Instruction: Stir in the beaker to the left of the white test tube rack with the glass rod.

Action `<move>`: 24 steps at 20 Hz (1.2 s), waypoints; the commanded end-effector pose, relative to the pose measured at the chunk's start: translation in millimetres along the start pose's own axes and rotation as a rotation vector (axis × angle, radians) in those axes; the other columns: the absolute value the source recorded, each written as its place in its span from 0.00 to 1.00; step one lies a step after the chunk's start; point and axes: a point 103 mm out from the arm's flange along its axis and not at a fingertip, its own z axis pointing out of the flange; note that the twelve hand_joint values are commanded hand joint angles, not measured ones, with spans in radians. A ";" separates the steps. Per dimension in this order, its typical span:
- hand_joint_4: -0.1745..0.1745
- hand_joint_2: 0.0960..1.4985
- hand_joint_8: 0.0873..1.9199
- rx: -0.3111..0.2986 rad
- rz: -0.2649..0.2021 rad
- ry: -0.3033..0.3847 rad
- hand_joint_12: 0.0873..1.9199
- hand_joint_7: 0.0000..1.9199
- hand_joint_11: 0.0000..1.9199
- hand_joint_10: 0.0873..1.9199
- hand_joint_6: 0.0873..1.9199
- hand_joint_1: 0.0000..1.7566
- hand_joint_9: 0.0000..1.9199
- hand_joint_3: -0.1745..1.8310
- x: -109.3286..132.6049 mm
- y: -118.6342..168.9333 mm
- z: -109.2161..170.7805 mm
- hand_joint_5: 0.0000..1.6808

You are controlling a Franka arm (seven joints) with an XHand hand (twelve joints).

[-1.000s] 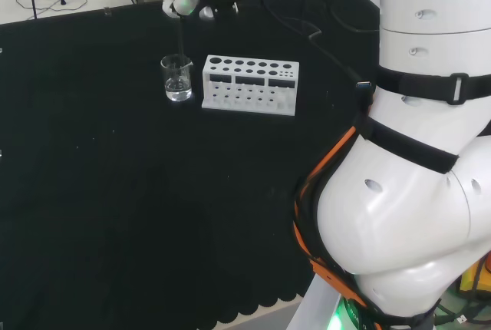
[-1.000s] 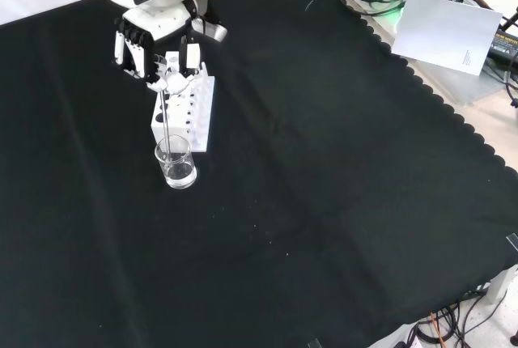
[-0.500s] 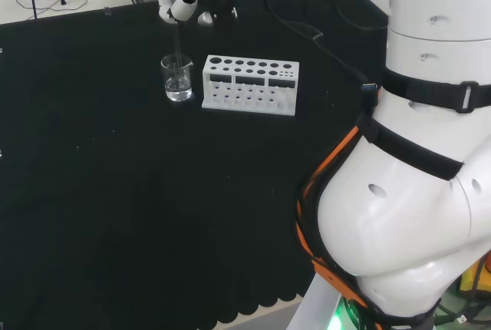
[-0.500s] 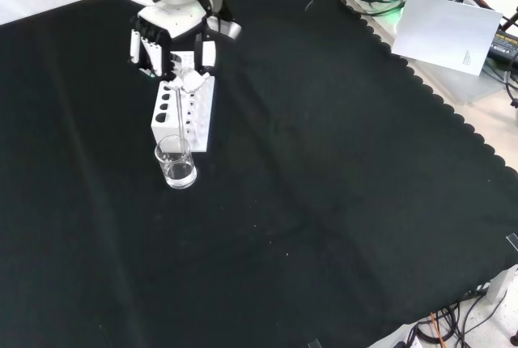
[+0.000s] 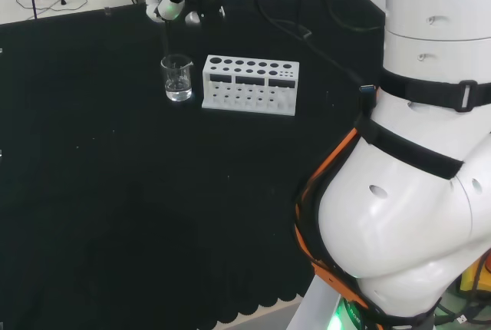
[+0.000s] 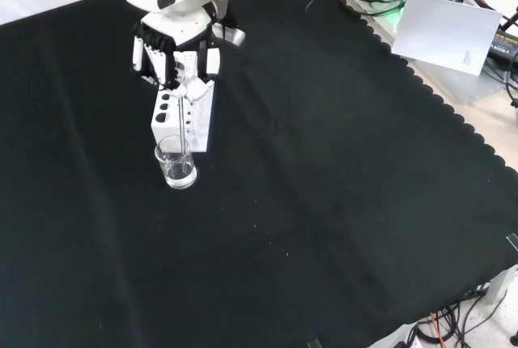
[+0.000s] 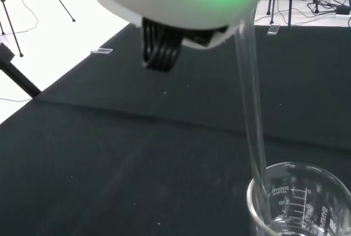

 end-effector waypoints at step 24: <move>0.00 0.31 0.43 -0.005 -0.014 -0.011 0.44 0.82 0.58 0.37 0.37 0.69 0.90 0.54 -18.6 -3.4 -6.3 0.77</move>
